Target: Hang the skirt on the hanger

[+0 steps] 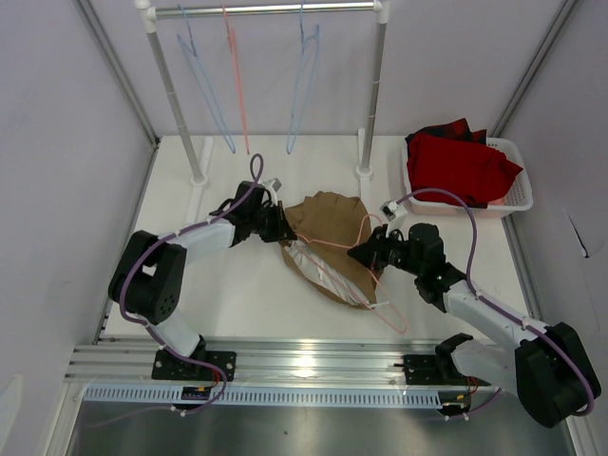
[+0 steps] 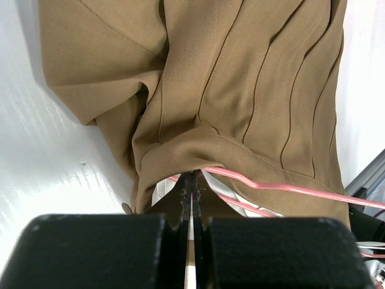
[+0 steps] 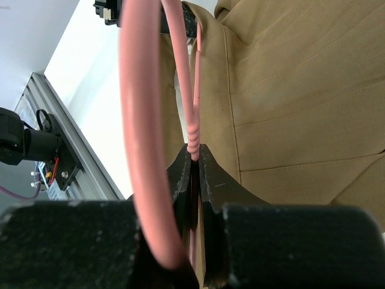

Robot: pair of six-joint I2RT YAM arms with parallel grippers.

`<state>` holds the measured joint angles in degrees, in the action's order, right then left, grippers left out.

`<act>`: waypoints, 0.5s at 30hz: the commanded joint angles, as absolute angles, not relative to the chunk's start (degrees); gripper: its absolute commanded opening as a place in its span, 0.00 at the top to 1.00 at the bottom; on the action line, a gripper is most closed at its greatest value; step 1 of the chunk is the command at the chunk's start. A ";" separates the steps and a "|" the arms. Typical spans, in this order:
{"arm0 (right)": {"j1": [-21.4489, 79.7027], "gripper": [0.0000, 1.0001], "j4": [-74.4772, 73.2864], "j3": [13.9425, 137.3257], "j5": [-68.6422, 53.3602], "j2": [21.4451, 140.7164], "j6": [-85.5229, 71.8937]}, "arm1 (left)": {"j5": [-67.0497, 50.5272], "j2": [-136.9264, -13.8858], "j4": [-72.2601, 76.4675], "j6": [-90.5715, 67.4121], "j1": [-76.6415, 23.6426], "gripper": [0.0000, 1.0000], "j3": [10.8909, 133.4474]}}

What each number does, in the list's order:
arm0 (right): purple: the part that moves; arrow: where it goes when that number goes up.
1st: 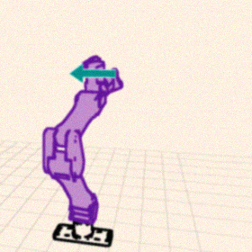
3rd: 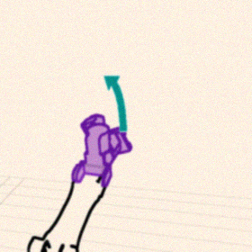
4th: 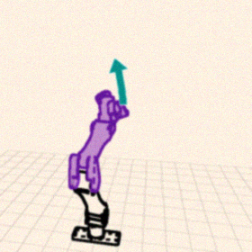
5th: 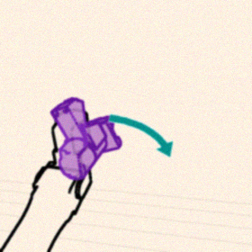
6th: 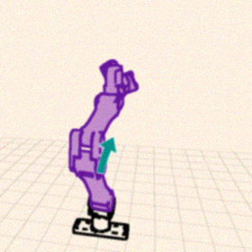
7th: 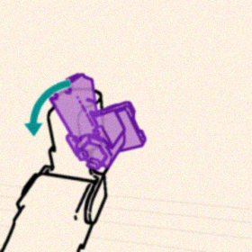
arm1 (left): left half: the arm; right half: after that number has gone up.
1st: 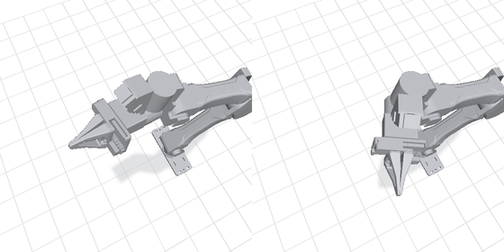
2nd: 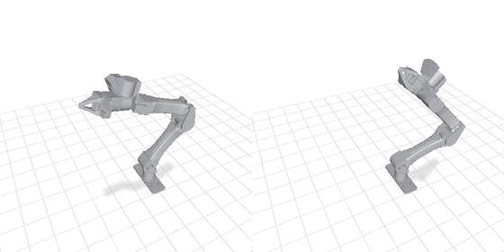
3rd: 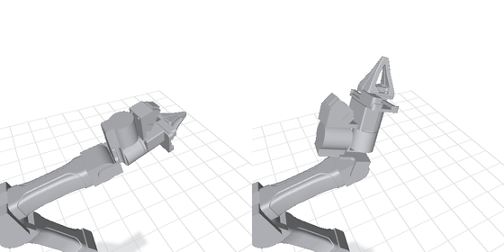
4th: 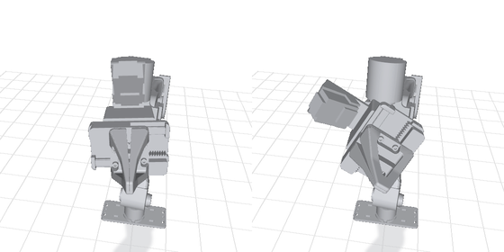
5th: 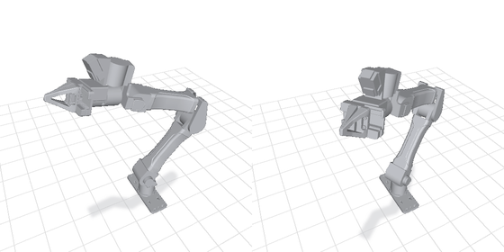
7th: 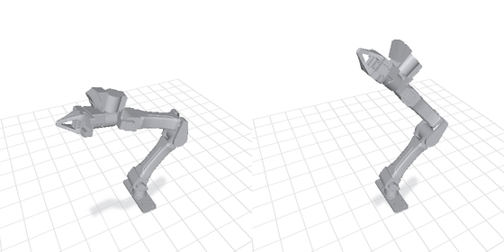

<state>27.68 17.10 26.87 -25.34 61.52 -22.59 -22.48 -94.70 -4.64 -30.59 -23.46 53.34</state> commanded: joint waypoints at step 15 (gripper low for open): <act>28.04 1.00 23.20 26.63 -27.33 58.80 -25.93 | -21.53 -88.95 -9.84 -26.10 -24.43 1.00 60.82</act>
